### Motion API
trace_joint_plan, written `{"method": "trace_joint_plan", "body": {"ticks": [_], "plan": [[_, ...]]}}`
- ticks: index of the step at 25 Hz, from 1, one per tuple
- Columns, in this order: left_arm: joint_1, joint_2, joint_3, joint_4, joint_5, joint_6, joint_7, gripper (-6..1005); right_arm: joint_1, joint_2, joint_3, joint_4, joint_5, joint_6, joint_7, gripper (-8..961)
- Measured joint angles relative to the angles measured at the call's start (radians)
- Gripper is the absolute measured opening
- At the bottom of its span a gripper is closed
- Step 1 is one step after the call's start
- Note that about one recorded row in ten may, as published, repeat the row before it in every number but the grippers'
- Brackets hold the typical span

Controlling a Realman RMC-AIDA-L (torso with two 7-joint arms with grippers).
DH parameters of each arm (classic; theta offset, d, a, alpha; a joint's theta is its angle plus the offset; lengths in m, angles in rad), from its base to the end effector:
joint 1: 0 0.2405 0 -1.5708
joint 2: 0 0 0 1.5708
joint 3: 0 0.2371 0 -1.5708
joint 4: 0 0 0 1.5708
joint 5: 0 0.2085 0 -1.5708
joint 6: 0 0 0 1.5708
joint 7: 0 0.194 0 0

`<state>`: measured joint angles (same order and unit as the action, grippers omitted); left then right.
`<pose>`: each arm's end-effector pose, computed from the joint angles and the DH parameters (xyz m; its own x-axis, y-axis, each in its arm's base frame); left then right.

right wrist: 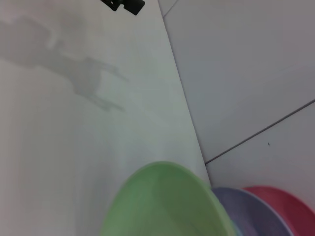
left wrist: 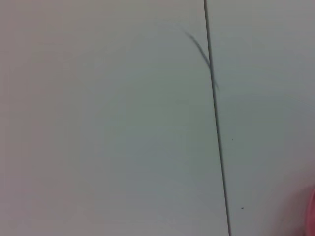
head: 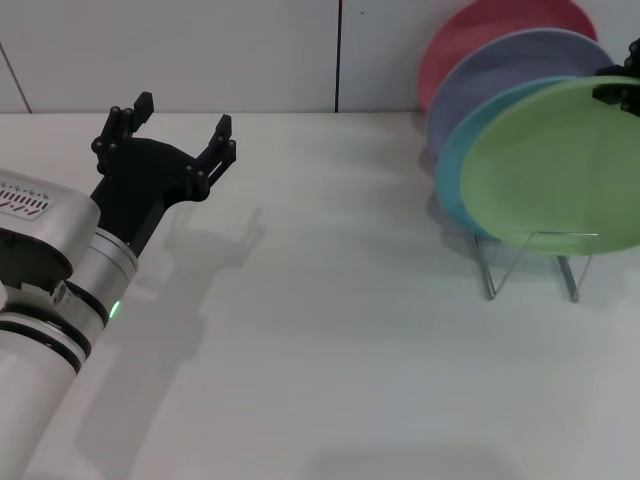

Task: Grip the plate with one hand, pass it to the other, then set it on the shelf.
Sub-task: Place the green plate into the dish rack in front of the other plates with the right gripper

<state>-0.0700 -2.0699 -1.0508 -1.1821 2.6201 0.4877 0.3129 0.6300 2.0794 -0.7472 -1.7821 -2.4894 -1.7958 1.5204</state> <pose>-0.1734 0.3665 -0.0389 0.7820 -0.0473 0.6214 0.5764 -0.3242 -0.7501 0.1447 0.3721 0.1259 0.9479 0.1256 0.2927 0.2754 -0.7848 -0.5552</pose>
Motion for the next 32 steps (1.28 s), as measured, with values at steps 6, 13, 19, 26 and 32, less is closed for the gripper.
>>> {"method": "trace_joint_plan", "body": {"ticks": [6,13,19,26,32], "plan": [[-0.001,0.001,0.001,-0.003,0.0,0.0,0.0,868,-0.016,0.002,-0.003,0.004,-0.002,0.008,-0.002,65],[-0.001,0.002,0.002,-0.005,0.0,0.0,0.0,868,-0.027,0.005,-0.002,0.02,-0.004,0.05,-0.007,66],[-0.005,0.002,0.011,-0.012,0.0,0.0,0.002,868,-0.035,0.005,-0.014,0.052,-0.008,0.092,-0.007,80],[-0.03,0.002,0.012,-0.003,0.0,-0.001,0.001,868,-0.036,0.006,-0.026,0.064,-0.016,0.099,-0.004,160],[-0.044,0.001,0.004,0.001,0.0,-0.01,0.001,868,-0.036,0.004,-0.01,0.036,-0.02,0.059,0.024,330]]}}
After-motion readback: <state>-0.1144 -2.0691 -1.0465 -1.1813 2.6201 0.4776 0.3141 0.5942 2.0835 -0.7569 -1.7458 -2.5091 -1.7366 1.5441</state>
